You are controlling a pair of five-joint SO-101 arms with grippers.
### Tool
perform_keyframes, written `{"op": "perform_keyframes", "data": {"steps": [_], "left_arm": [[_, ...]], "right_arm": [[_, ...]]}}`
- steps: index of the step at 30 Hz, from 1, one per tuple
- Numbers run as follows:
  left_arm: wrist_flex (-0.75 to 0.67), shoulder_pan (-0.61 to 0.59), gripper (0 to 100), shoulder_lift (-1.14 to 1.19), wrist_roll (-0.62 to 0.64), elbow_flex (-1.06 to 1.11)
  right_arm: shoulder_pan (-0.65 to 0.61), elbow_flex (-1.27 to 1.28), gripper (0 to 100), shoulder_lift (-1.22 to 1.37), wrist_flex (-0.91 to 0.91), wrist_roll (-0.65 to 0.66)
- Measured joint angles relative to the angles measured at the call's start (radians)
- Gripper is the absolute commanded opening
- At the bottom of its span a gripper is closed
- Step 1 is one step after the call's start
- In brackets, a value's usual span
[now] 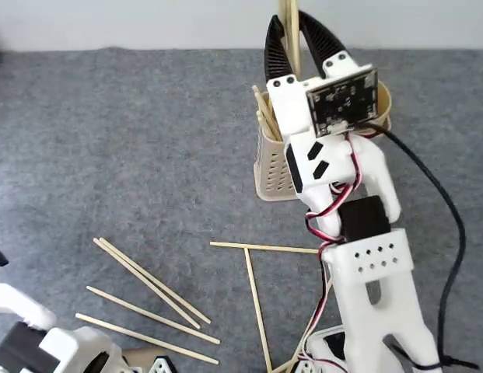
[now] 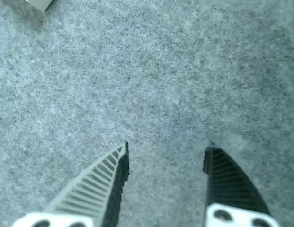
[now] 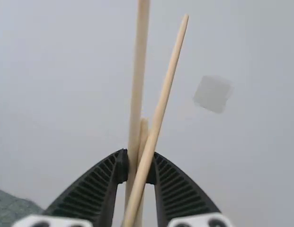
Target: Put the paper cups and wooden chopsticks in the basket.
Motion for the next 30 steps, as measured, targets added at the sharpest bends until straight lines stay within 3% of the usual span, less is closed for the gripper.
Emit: {"op": "perform_keyframes", "data": {"steps": [13,30], "left_arm": [[-0.077,0.000,25,0.000,0.000,0.092],[-0.095,0.009,25,0.000,0.000,0.106]], "right_arm": [[0.120,0.517,0.9,0.000,-0.376,-0.072],[0.124,0.902,1.7,-0.391,-0.404,-0.072]]}}
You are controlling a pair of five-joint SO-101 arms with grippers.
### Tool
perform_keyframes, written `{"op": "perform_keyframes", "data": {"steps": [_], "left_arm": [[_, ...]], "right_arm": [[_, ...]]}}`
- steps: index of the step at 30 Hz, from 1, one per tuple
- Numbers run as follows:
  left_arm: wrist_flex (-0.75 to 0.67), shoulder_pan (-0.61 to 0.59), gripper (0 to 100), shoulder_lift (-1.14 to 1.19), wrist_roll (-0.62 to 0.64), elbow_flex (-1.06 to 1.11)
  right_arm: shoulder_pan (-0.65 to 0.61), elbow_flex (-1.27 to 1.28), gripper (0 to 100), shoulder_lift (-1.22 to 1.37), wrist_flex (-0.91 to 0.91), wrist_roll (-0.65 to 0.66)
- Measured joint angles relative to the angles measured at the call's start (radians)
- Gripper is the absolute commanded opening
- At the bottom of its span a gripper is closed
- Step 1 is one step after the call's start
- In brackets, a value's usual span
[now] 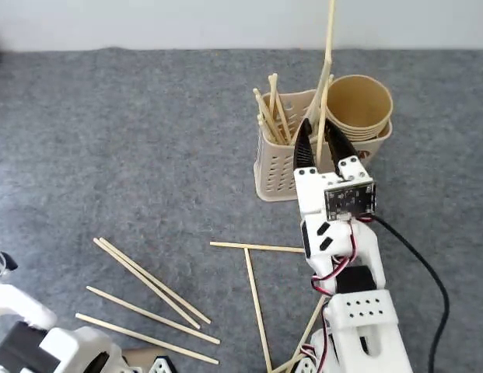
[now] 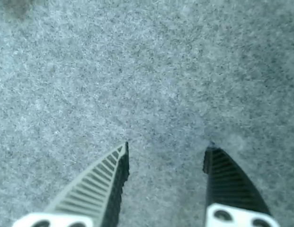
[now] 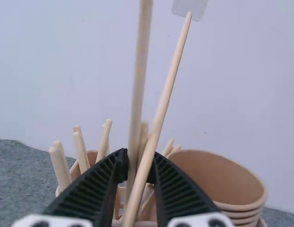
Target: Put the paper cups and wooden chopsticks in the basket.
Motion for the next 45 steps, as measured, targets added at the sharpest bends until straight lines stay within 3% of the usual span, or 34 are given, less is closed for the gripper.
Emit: {"op": "perform_keyframes", "data": {"steps": [6,24,37,43,45], "left_arm": [[0.000,0.000,25,0.000,0.002,0.000],[0.000,0.003,25,0.000,0.002,0.000],[0.000,0.003,25,0.000,0.002,0.000],[0.000,0.003,25,0.000,0.002,0.000],[0.000,0.003,25,0.000,0.002,0.000]], "right_arm": [[0.000,0.006,16.5,-0.002,0.000,-0.003],[-0.002,0.012,17.2,-0.038,0.012,-0.006],[-0.025,-0.206,16.7,-0.436,0.672,-0.006],[-0.018,-0.308,1.6,-0.566,0.862,0.029],[-0.021,-0.319,1.8,-0.566,0.901,0.077]]}}
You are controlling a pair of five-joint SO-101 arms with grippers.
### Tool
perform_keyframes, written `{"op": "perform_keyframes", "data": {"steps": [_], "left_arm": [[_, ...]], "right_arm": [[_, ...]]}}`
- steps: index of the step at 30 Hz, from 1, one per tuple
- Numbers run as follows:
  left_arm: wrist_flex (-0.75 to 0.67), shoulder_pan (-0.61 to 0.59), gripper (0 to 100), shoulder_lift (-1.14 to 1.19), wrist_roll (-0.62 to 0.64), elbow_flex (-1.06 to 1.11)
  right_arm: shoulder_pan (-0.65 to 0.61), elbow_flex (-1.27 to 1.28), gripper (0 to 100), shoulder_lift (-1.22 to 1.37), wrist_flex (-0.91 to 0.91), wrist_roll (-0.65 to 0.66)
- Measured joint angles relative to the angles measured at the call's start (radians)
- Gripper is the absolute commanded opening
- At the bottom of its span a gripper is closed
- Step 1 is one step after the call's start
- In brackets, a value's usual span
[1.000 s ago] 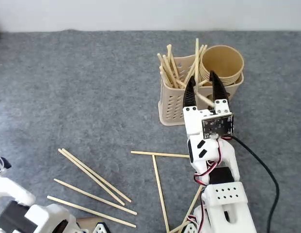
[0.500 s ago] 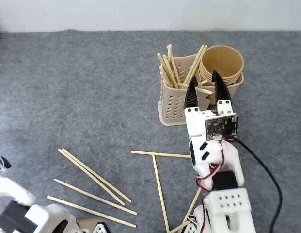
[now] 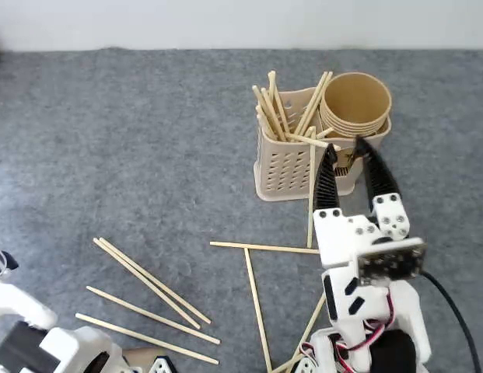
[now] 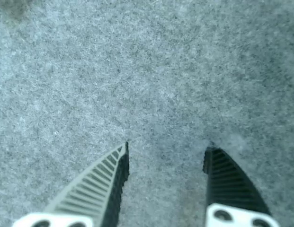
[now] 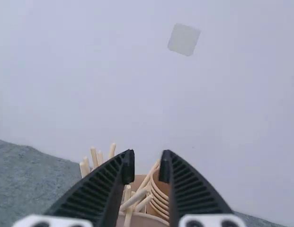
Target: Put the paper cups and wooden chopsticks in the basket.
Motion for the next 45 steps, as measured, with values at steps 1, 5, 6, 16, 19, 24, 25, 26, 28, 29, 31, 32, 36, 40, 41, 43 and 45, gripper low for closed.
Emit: {"op": "perform_keyframes", "data": {"steps": [1,5,6,16,19,24,25,26,28,29,31,32,36,40,41,43,45], "left_arm": [[0.000,0.000,25,0.000,0.000,0.000],[0.000,0.000,25,0.000,0.000,0.000],[0.000,0.000,25,0.000,0.000,0.000],[0.000,0.000,25,0.000,0.000,0.000],[0.000,0.000,25,0.000,0.000,0.000],[0.000,0.000,25,0.000,0.000,0.000],[0.000,0.000,25,0.000,0.000,0.000],[0.000,0.000,25,0.000,0.000,0.000],[0.000,0.000,25,0.000,0.000,0.000],[0.000,0.000,25,0.000,0.000,0.000],[0.000,0.000,25,0.000,0.000,0.000],[0.000,0.000,25,0.000,0.000,0.000],[0.000,0.000,25,0.000,0.000,0.000],[0.000,0.000,25,0.000,0.000,0.023],[0.000,0.002,25,0.000,0.000,0.028],[0.000,0.011,25,0.000,0.000,0.029],[0.000,0.017,25,0.000,0.000,0.032]], "right_arm": [[0.000,0.000,3.3,0.000,0.017,0.020],[-0.003,-0.003,11.5,0.038,0.101,0.058],[-0.003,-0.005,13.0,0.060,0.127,0.061],[-0.002,-0.005,14.4,0.379,0.173,0.054],[0.000,-0.005,14.4,0.493,0.094,0.054],[0.002,-0.005,14.0,0.667,-0.054,0.054],[0.008,-0.005,12.5,0.700,-0.081,0.054],[0.017,-0.005,9.8,0.732,-0.110,0.054],[0.044,-0.005,2.8,0.784,-0.164,0.054],[0.060,-0.005,0.3,0.802,-0.189,0.054],[0.087,-0.012,1.3,0.830,-0.210,0.081],[0.095,-0.017,0.8,0.833,-0.209,0.104],[0.095,-0.084,1.1,0.829,-0.095,0.132],[0.095,-0.161,1.1,0.750,0.054,0.132],[0.095,-0.178,1.0,0.721,0.089,0.132],[0.095,-0.207,1.0,0.660,0.152,0.133],[0.094,-0.236,1.0,0.595,0.210,0.133]]}}
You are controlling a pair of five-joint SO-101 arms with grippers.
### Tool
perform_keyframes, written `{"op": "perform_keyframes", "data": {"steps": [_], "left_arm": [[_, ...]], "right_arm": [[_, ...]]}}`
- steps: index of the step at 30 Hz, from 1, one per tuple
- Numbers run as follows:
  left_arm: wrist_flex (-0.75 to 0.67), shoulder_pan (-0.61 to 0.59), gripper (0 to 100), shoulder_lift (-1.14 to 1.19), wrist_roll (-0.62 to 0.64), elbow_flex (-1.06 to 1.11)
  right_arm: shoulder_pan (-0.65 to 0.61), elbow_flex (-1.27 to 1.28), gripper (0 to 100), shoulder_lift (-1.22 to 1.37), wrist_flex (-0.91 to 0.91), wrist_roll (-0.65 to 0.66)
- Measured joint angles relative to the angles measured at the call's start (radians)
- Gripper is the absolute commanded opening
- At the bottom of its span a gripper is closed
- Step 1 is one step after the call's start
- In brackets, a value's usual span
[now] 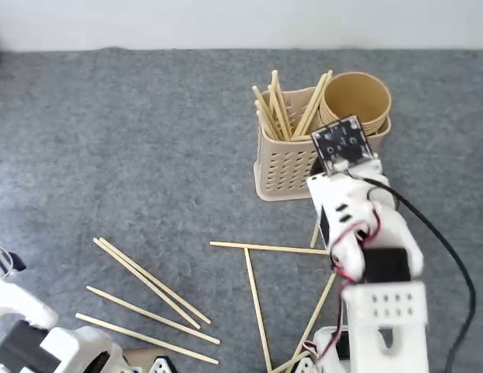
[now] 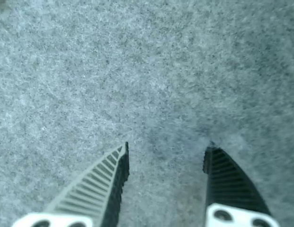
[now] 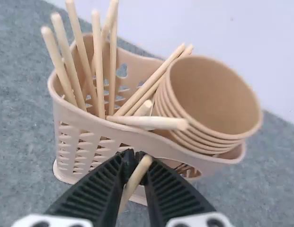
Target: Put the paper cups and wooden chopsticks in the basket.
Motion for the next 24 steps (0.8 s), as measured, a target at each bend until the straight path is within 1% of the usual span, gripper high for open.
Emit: {"op": "perform_keyframes", "data": {"steps": [5,10,16,21,24], "left_arm": [[0.000,0.002,25,0.000,0.000,0.000],[0.000,0.014,25,0.000,0.000,0.000],[0.000,0.014,25,0.000,0.000,0.000],[0.000,0.014,25,0.000,0.000,0.000],[0.000,0.014,25,0.000,0.000,0.000]], "right_arm": [[-0.044,-0.084,1.0,-0.147,0.121,0.000],[-0.097,-0.213,1.0,-0.209,0.140,0.000],[-0.124,-0.364,1.0,-0.164,0.140,0.000],[-0.130,-0.362,1.1,-0.075,0.218,0.000],[-0.133,-0.313,2.4,-0.029,0.279,0.000]]}}
